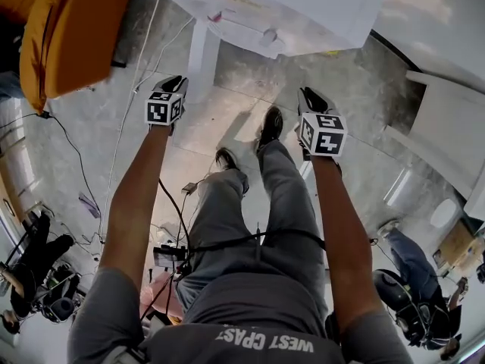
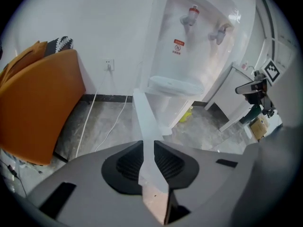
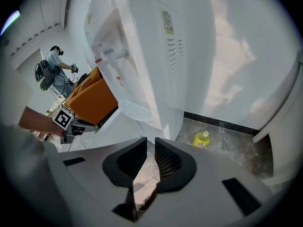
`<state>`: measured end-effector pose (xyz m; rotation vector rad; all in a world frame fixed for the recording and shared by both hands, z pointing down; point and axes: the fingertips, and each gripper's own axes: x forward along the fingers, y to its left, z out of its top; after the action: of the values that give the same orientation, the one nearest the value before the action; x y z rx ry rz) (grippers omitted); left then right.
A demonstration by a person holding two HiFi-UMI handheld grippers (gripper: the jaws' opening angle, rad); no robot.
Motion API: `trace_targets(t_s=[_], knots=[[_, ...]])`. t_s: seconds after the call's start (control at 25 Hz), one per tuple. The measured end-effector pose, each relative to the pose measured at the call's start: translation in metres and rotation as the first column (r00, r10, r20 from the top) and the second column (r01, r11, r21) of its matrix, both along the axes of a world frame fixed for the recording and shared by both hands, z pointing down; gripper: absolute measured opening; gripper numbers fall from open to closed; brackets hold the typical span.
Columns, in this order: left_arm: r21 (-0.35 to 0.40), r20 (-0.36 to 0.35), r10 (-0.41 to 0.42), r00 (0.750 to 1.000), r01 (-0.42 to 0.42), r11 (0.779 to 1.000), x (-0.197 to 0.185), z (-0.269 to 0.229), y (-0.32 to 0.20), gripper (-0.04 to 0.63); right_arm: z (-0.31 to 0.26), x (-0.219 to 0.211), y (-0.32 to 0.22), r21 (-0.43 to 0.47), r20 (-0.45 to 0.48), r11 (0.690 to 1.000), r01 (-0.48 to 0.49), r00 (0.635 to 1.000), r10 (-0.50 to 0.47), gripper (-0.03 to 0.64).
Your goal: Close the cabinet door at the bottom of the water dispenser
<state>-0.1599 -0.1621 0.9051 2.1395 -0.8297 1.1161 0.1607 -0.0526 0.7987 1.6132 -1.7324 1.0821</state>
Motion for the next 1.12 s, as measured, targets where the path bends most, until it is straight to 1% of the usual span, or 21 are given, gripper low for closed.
trace_targets(t_s=[0.16, 0.28, 0.44, 0.56, 0.64, 0.8, 0.92, 1.12], knots=[[-0.051, -0.022, -0.042, 0.999, 0.041, 0.998, 0.001, 0.017, 0.003, 0.064, 0.011, 0.002, 0.005, -0.003, -0.010, 1.000, 0.009, 1.000, -0.009, 0.072], [-0.094, -0.075, -0.094, 0.993, 0.087, 0.992, 0.005, 0.025, 0.008, 0.065, 0.019, 0.004, 0.007, -0.004, -0.012, 1.000, 0.010, 1.000, -0.010, 0.072], [-0.129, -0.163, -0.189, 0.968, 0.169, 0.977, 0.011, 0.024, 0.014, 0.063, 0.025, 0.005, 0.011, -0.009, -0.008, 1.000, 0.007, 1.000, -0.007, 0.072], [-0.150, -0.221, -0.218, 0.951, 0.188, 0.971, 0.025, 0.022, 0.023, 0.063, 0.026, 0.006, 0.016, -0.015, -0.006, 1.000, 0.006, 1.000, -0.006, 0.072], [-0.152, -0.251, -0.197, 0.948, 0.162, 0.975, 0.041, 0.021, 0.030, 0.062, 0.026, 0.008, 0.019, -0.017, -0.007, 1.000, 0.005, 1.000, -0.005, 0.072], [-0.152, -0.294, -0.124, 0.948, 0.082, 0.985, 0.083, 0.022, 0.041, 0.063, 0.026, 0.017, 0.025, -0.024, -0.017, 1.000, -0.007, 1.000, 0.007, 0.072], [-0.146, -0.333, -0.084, 0.939, 0.036, 0.989, 0.112, 0.021, 0.044, 0.064, 0.027, 0.024, 0.029, -0.032, -0.025, 0.999, -0.020, 1.000, 0.019, 0.072], [-0.112, -0.392, -0.025, 0.920, -0.021, 0.994, 0.159, 0.021, 0.037, 0.074, 0.032, 0.037, 0.031, -0.039, -0.038, 0.999, -0.032, 0.999, 0.031, 0.072]])
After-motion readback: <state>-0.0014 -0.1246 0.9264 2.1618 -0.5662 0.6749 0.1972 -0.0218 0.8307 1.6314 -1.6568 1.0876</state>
